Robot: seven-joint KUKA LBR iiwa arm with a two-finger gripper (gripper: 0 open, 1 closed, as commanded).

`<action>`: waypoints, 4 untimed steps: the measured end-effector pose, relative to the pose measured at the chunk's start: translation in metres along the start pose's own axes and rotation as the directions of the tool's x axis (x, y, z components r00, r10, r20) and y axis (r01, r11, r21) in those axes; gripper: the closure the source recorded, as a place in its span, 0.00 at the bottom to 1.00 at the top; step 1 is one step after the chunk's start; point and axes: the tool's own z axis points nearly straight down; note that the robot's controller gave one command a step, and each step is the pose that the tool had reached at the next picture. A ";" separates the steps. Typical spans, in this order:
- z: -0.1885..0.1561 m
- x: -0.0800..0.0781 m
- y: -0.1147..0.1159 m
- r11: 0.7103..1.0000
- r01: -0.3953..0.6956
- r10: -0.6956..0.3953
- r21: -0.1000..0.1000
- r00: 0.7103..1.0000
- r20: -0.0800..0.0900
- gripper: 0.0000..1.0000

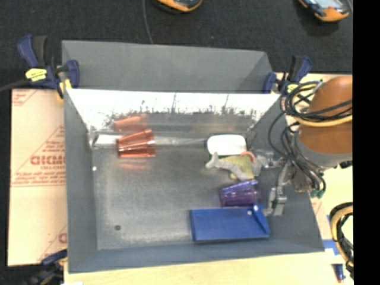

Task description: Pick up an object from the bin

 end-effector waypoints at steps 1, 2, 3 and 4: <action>-0.005 -0.002 0.001 1.000 0.004 -0.004 0.002 1.000 0.008 0.00; 0.076 -0.016 -0.015 0.993 -0.121 0.121 0.000 0.993 0.012 0.00; 0.076 -0.039 -0.019 0.993 0.114 -0.114 0.006 0.993 0.021 0.00; 0.077 -0.035 -0.016 0.999 -0.052 0.052 0.001 0.999 0.015 0.00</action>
Offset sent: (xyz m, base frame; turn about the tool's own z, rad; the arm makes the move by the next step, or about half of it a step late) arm 0.0223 -0.0268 -0.1339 0.2073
